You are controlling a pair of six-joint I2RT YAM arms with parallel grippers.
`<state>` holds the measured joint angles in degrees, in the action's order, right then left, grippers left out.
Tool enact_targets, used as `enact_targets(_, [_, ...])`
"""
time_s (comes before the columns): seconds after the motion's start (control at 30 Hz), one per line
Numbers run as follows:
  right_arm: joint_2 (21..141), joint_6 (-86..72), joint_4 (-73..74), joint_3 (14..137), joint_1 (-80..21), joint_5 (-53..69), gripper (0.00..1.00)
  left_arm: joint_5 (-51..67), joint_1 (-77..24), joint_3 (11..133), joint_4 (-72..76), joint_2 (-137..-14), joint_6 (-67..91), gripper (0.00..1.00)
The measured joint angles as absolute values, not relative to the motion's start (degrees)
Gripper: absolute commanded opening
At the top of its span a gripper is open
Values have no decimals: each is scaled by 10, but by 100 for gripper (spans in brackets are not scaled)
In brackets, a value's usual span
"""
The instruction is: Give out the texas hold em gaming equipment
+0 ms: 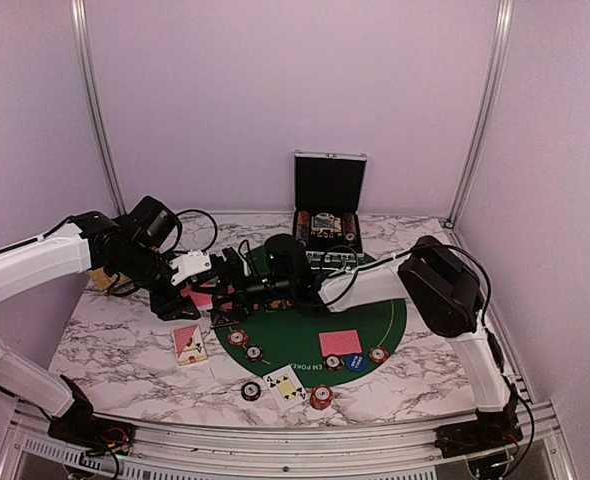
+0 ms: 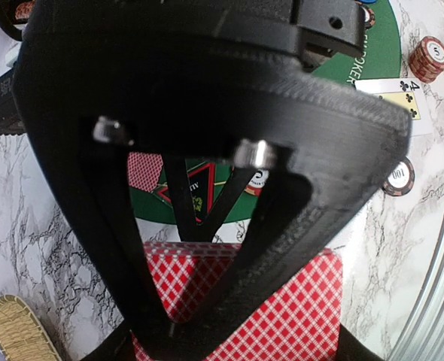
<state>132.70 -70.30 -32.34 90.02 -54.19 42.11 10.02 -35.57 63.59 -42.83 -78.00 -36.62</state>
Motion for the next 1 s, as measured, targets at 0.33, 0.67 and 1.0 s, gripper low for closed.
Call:
enact_targets(0.33, [1362, -723, -326, 931, -546, 425, 94, 100, -356, 636, -430, -796, -367, 0])
enact_targets(0.67, [1384, -739, -338, 944, -547, 431, 90, 102, -358, 637, -433, -809, -366, 0])
enact_targets(1.0, [1384, -738, -338, 944, -544, 430, 82, 102, -359, 637, -437, -811, -367, 0])
